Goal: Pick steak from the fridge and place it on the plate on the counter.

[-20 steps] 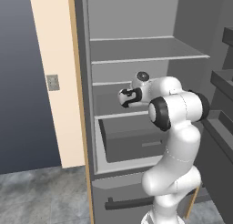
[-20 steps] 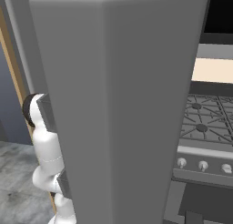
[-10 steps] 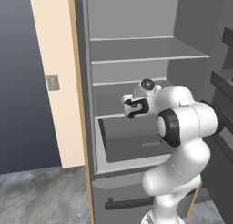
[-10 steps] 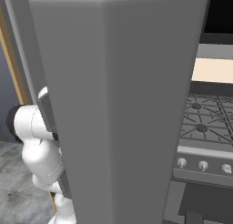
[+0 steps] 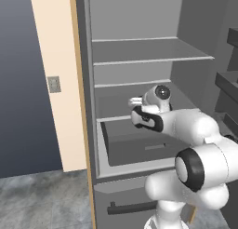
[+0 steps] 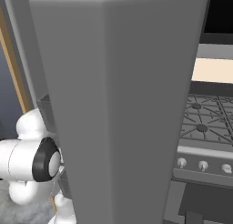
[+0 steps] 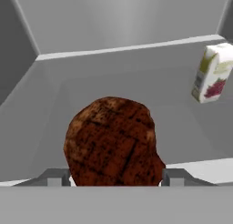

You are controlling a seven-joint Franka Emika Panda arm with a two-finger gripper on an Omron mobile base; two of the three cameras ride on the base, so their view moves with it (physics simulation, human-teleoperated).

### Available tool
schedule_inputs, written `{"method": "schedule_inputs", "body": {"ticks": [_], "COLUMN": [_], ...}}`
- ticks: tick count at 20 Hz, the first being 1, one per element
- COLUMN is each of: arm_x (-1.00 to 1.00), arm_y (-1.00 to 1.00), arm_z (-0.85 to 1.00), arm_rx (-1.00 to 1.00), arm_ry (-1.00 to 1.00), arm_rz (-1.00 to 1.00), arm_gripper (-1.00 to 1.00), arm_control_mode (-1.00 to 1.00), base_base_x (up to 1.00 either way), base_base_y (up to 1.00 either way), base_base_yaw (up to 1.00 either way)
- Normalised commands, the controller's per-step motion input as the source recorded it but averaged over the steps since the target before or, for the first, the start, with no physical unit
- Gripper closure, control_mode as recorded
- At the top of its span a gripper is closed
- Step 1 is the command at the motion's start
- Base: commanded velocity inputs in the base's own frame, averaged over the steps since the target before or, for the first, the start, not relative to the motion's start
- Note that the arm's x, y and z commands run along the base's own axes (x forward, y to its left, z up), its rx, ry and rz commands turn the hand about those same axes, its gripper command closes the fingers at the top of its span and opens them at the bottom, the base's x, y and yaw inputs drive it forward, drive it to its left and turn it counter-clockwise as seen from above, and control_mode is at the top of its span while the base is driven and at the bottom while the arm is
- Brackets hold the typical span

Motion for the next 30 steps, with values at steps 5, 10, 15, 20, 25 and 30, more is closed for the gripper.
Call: {"method": "schedule_inputs", "body": {"ticks": [5,10,15,20,25,30], "arm_x": [-0.72,-0.78,-0.79,-0.94,-1.00,-0.74], "arm_y": [-0.09,-0.16,-0.07,-0.01,0.10,0.15], "arm_z": [0.70,0.65,0.49,0.21,0.03,0.19], "arm_rx": [0.08,0.00,-0.01,0.01,0.01,0.01], "arm_ry": [0.00,0.20,0.35,0.19,-0.10,-0.13], "arm_rz": [-0.06,-0.08,-0.06,-0.07,-0.01,0.00], "arm_gripper": [1.00,1.00,1.00,1.00,1.00,1.00], "arm_control_mode": [-1.00,-1.00,-1.00,-1.00,-1.00,-1.00], "base_base_x": [0.00,0.00,0.00,0.00,0.00,0.00], "base_base_y": [0.00,0.00,0.00,0.00,0.00,0.00], "base_base_yaw": [0.00,0.00,0.00,0.00,0.00,0.00]}}
